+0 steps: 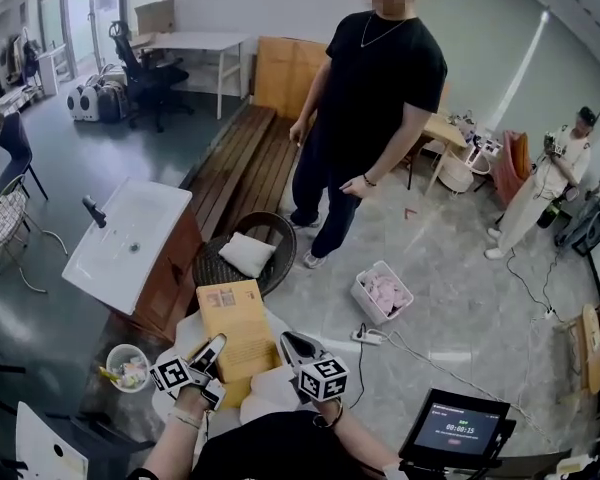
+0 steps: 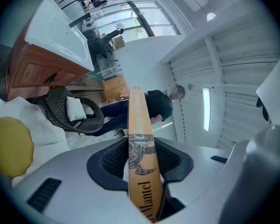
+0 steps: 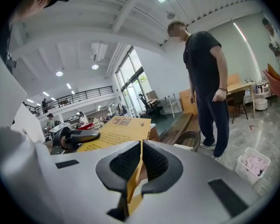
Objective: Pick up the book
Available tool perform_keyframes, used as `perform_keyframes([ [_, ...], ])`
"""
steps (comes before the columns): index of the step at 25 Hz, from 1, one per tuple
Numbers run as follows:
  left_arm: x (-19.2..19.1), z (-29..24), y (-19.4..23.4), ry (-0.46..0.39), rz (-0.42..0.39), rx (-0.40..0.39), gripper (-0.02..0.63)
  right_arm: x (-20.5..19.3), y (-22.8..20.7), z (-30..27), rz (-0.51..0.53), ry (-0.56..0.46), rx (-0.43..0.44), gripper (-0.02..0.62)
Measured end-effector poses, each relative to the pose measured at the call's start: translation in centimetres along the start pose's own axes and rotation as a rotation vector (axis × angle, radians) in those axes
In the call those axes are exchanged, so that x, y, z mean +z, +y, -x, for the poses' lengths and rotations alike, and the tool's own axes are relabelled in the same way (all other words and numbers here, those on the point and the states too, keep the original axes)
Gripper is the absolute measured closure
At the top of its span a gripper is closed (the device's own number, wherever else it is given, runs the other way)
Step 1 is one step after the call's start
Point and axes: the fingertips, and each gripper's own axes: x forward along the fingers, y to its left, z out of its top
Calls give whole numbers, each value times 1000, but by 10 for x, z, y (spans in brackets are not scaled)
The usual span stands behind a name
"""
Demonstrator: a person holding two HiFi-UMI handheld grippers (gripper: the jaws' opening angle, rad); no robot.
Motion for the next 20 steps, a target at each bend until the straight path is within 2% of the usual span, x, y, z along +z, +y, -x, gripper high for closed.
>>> perform_keyframes([
  [4,5,-7,-7,12,-61,9,448,11,-3,1,5,-12,-5,566],
  [7,-1,-14,-24,-2,36,-59,448,14,-3,3,8,-16,-7,566],
  [8,-4,-14,-23,0,36,-62,448,12,-3,4,10,-17,-8,566],
  [10,0,-10,-4,24,-37,-25,448,5,-2,-4,15,-17,-12,566],
  [11,3,-9,5,31,-40,-26,448,2,-1,-12,19,-16,-17,566],
  [14,3,-10,2,26,35,-74,448,-1,0,-17,25,-12,-26,566],
  [17,-16,-8,-25,12,70,-97,448,5,3,10,25,-8,-21,566],
  [20,-25,3,-30,12,30,-64,448,2,8,30,18,-5,-23,566],
])
